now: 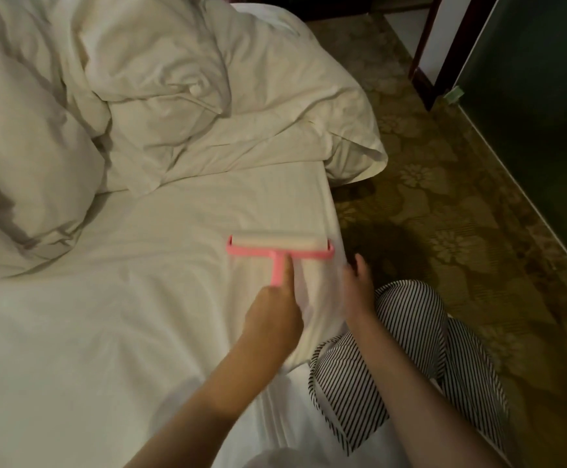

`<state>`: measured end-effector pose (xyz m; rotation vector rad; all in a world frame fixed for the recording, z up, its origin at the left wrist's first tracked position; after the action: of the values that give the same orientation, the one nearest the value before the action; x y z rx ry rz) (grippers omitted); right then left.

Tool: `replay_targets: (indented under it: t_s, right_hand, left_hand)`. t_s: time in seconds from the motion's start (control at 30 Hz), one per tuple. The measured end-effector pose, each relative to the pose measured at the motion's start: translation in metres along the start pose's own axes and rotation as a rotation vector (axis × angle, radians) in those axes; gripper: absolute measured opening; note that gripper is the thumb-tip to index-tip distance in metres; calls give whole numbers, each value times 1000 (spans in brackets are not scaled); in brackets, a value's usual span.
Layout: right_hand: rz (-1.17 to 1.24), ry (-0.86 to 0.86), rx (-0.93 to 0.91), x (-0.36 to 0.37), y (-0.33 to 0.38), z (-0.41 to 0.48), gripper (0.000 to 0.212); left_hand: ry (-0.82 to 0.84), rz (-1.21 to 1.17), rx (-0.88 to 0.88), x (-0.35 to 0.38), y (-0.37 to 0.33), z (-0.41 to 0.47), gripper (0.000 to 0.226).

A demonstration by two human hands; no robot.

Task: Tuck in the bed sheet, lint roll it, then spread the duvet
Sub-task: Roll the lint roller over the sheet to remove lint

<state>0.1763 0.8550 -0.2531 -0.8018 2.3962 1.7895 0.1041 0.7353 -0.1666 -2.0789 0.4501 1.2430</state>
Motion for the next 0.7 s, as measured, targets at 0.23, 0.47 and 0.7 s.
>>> replay_targets:
  t_s: [0.23,0.47,0.7]
  right_hand:
    - [221,-59,142,-6,5,-9,47]
    - [108,12,16,-10,16,-22,48]
    - [78,17,-1,-10,16,-30,51]
  left_hand:
    - [-73,-2,23,4,-2,34,83]
    - [-60,-31,5,-18,-29,66,78]
    - [166,126,5,-6,9,-43,80]
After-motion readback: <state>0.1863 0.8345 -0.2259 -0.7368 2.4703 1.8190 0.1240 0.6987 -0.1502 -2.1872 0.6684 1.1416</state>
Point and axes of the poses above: each hand's wrist, its own z-axis towards the middle knuckle, its own x-axis out of the palm, y = z × x, the point moved 1 cm from there along z, towards the middle knuckle, and after that the axes turned 6 degrees about -x, right-handed, at the moved point
